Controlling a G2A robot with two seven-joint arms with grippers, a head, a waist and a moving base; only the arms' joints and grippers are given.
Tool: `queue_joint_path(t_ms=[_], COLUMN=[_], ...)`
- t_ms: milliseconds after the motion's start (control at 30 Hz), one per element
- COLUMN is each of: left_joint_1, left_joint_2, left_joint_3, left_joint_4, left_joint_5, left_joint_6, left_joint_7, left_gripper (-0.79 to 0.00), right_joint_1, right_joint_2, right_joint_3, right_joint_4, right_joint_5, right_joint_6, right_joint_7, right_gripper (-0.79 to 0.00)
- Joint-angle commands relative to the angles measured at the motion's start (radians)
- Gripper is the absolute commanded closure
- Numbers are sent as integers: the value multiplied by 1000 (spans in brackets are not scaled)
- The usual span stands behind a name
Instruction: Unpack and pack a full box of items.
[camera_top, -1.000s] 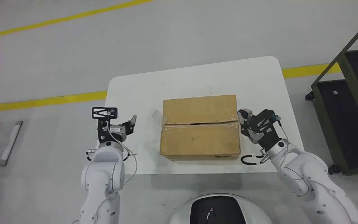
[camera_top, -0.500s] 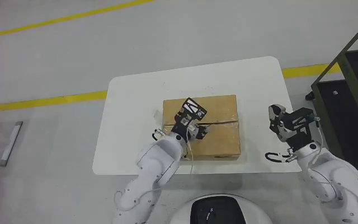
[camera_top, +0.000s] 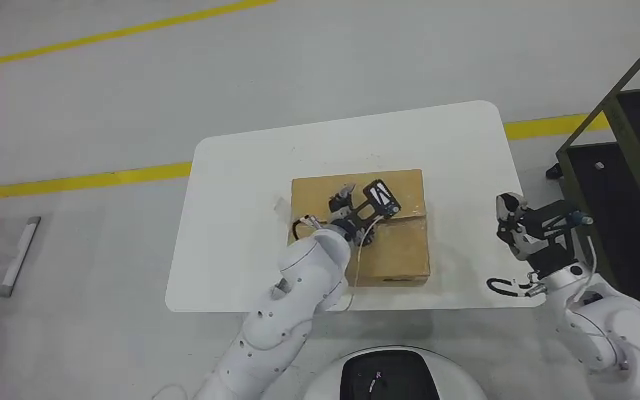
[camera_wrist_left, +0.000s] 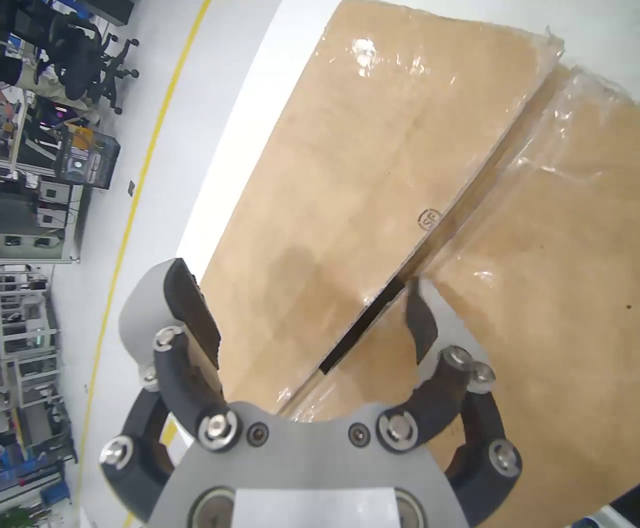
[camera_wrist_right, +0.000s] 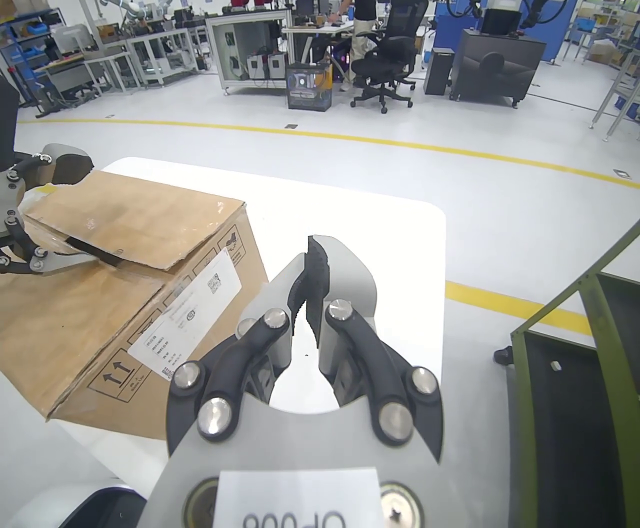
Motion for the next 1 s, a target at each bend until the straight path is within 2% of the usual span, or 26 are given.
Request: queue_joint_path(t_ms=[0, 167, 200, 233, 267, 300, 367, 400, 433, 667, 700, 733, 767, 800, 967], left_joint_1=[-5, -10, -11, -13, -13, -12, -12, -12, -12, -14, -15, -15, -16, -16, -22], left_joint_2=[-1, -4, -5, -5, -6, -7, -8, -9, -9, -13, -14, -15, -16, -17, -24], left_joint_3=[11, 22, 22, 24, 24, 22, 18, 19, 19, 23, 24, 23, 23, 22, 17], left_joint_4=[6, 19, 22, 26, 28, 29, 29, 30, 33, 43, 44, 46, 46, 45, 34], left_joint_5=[46, 124, 135, 152, 156, 157, 168, 182, 193, 246, 252, 251, 248, 244, 220], left_joint_6=[-6, 3, 5, 2, 3, 6, 11, 11, 10, -25, -33, -42, -52, -59, -97], left_joint_7=[3, 29, 32, 34, 40, 46, 59, 65, 69, 87, 85, 81, 76, 74, 52], left_gripper=[-785, -785, -770, -720, -650, -446, -212, -148, 0, 0, -62, -323, -493, -770, -785], right_joint_1=[0, 2, 3, 3, 4, 5, 6, 7, 8, 13, 13, 14, 14, 15, 16], right_joint_2=[0, -1, -1, -1, -1, -1, -1, -2, -2, -2, -2, -2, -2, -2, -2], right_joint_3=[0, -6, -8, -9, -10, -11, -12, -13, -13, -15, -15, -15, -14, -14, -13], right_joint_4=[1, 3, 2, 2, 1, 1, 1, 1, 2, 4, 4, 4, 3, 3, 4], right_joint_5=[3, 4, 5, 5, 4, 4, 6, 6, 6, 10, 12, 12, 14, 16, 20], right_joint_6=[0, -1, 0, -1, 0, 1, 2, 2, 2, 5, 5, 5, 4, 4, 2], right_joint_7=[0, 2, 1, 2, 3, 4, 4, 4, 5, 8, 8, 9, 9, 10, 8], right_gripper=[0, 0, 0, 0, 0, 0, 0, 0, 0, 0, 0, 0, 0, 0, 0])
